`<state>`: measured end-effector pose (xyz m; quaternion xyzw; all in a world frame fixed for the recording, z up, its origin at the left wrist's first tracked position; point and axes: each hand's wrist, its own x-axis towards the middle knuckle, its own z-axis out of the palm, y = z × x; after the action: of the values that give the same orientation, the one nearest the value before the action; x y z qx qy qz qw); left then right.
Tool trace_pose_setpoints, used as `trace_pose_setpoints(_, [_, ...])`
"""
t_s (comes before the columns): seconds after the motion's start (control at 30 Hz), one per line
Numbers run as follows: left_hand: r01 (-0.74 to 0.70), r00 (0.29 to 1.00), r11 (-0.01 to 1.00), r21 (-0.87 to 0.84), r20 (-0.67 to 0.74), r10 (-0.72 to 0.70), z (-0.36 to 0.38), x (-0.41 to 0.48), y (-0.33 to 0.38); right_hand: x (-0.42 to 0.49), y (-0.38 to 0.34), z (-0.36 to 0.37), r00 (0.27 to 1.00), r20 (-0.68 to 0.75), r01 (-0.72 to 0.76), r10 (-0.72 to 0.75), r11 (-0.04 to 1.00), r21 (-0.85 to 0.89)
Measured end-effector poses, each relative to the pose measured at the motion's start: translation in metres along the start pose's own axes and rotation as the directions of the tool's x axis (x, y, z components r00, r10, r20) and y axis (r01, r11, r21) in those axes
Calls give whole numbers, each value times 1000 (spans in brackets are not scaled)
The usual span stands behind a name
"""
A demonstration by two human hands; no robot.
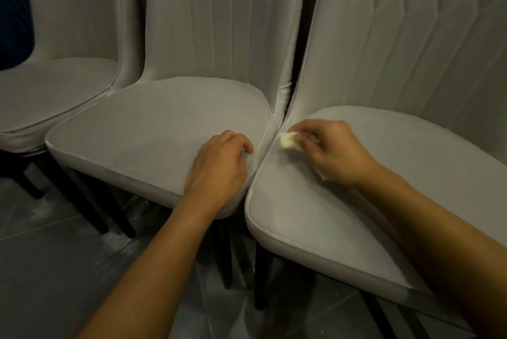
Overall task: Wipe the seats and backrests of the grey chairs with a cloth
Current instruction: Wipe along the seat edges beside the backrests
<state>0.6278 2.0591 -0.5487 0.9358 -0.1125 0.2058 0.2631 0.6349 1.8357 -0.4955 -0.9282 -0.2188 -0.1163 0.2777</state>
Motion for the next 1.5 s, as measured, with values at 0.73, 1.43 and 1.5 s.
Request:
trace_pose_setpoints(0.73, [47,999,999,14,21,-48,-2,2,3,-36,-50,22,893,321,311,-315,948,68])
trace_pose_setpoints(1.43, [51,998,998,29,44,-52,-6,-2,6,-58,-45,19,965,127,234,-231,972,-9])
trace_pose_setpoints(1.5, [47,998,998,46,47,-49,-5,-1,6,-71,-54,16,909,270,307,-318,948,84])
